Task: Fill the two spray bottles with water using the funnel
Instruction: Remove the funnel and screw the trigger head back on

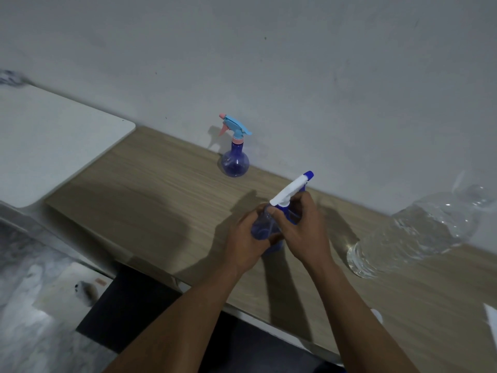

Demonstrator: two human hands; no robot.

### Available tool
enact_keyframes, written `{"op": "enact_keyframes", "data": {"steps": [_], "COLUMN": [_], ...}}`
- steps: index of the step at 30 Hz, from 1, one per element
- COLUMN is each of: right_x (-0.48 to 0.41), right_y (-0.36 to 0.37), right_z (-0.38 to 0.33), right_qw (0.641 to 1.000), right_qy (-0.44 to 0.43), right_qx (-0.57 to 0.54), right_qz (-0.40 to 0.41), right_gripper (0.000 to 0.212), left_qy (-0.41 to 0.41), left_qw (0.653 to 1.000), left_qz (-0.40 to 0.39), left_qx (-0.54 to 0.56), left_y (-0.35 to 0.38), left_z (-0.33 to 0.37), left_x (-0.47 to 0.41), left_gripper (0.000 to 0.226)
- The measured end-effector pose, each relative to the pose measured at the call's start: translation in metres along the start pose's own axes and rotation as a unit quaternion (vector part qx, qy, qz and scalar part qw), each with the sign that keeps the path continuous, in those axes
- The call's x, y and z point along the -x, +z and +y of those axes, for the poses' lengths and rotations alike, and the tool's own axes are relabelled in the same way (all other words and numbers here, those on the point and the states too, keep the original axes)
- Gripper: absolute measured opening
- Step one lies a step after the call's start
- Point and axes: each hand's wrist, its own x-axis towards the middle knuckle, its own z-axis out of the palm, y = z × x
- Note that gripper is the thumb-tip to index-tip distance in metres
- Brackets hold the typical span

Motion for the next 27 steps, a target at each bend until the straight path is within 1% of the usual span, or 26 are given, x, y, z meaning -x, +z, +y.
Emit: {"op": "enact_keyframes", "data": {"steps": [3,4,7,9,12,14,17,18,21,22,24,26,27], "right_x": [0.001,0.0009,-0.0011,-0.0013,-0.0009,-0.0014,-0.0019,-0.0014,-0.0007,-0.0014,-0.0027,-0.0022,-0.0018], "right_y": [-0.0036,-0.0042,-0.0041,-0.0045,-0.0062,-0.0061,-0.0054,-0.0055,-0.0062,-0.0057,-0.0043,-0.0033,-0.0029], "right_z": [0.0035,0.0036,0.0027,0.0024,0.0017,0.0007,-0.0009,-0.0006,0.0016,0.0017,0.0009,0.0005,0.0017], "right_qw": [1.0,1.0,1.0,1.0,0.999,1.0,1.0,1.0,1.0,1.0,1.0,1.0,1.0], "right_qy": [-0.01,-0.01,0.011,0.01,-0.015,-0.013,0.002,0.003,-0.014,-0.012,0.004,0.012,0.008], "right_qx": [-0.003,0.001,-0.018,-0.024,0.001,0.002,-0.024,-0.026,0.008,0.009,-0.008,-0.017,-0.012], "right_qz": [-0.023,-0.024,-0.009,-0.01,-0.029,-0.025,-0.014,-0.016,-0.026,-0.022,-0.008,-0.006,-0.013], "right_gripper": [0.02,0.02,0.03,0.032,0.02,0.017,0.025,0.024,0.01,0.011,0.02,0.025,0.022], "left_qy": [-0.005,-0.005,0.003,-0.004,-0.001,-0.001,0.003,-0.001,-0.006,-0.007,-0.012,-0.014,-0.01], "left_qw": [1.0,1.0,1.0,1.0,1.0,1.0,1.0,1.0,1.0,1.0,1.0,1.0,1.0], "left_qz": [-0.005,-0.004,0.006,0.004,-0.002,-0.007,-0.005,-0.003,-0.005,-0.003,0.003,0.009,0.006], "left_qx": [0.007,0.008,-0.003,-0.005,-0.008,0.004,-0.01,-0.009,0.003,0.011,0.024,0.024,0.019], "left_y": [0.0002,0.0002,0.0007,0.0004,0.0004,0.0005,0.0006,0.0002,0.0008,0.0013,0.0025,0.002,0.002], "left_z": [0.001,0.0003,-0.0021,-0.0019,-0.0032,-0.0035,-0.0035,-0.0032,0.0004,0.0013,-0.0005,0.001,0.0008], "left_x": [-0.0009,-0.0012,-0.0009,-0.0016,-0.0029,-0.0029,-0.0015,-0.0016,-0.0007,-0.0006,-0.0009,0.0002,-0.0002], "left_gripper": [0.061,0.06,0.067,0.06,0.056,0.055,0.063,0.065,0.067,0.07,0.076,0.072,0.069]}}
